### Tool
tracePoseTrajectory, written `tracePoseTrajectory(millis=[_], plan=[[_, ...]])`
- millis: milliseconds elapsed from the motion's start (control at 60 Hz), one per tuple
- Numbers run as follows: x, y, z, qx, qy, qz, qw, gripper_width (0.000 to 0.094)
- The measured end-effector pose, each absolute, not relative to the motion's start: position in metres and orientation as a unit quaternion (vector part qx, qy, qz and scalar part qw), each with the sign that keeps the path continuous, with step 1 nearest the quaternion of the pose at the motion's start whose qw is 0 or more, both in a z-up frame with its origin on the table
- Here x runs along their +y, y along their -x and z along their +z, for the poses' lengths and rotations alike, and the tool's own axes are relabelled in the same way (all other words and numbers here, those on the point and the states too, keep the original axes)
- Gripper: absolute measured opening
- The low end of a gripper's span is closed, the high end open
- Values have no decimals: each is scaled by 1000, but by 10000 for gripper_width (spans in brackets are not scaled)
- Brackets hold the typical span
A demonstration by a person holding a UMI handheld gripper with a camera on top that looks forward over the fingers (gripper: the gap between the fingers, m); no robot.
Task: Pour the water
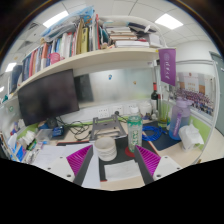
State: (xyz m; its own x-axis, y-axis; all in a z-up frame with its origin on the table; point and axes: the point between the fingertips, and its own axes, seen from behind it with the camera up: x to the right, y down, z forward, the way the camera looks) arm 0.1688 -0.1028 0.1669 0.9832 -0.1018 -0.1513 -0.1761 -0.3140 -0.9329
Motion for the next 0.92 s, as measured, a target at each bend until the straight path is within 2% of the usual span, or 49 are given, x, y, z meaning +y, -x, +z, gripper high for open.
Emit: tracePoseTrajectory(millis=[250, 383, 917], plan=[[-152, -67, 234, 60, 811, 45, 580, 854], [-171, -32, 253, 55, 811, 50, 581, 856], [-194, 0, 230, 24, 829, 29, 558, 851]])
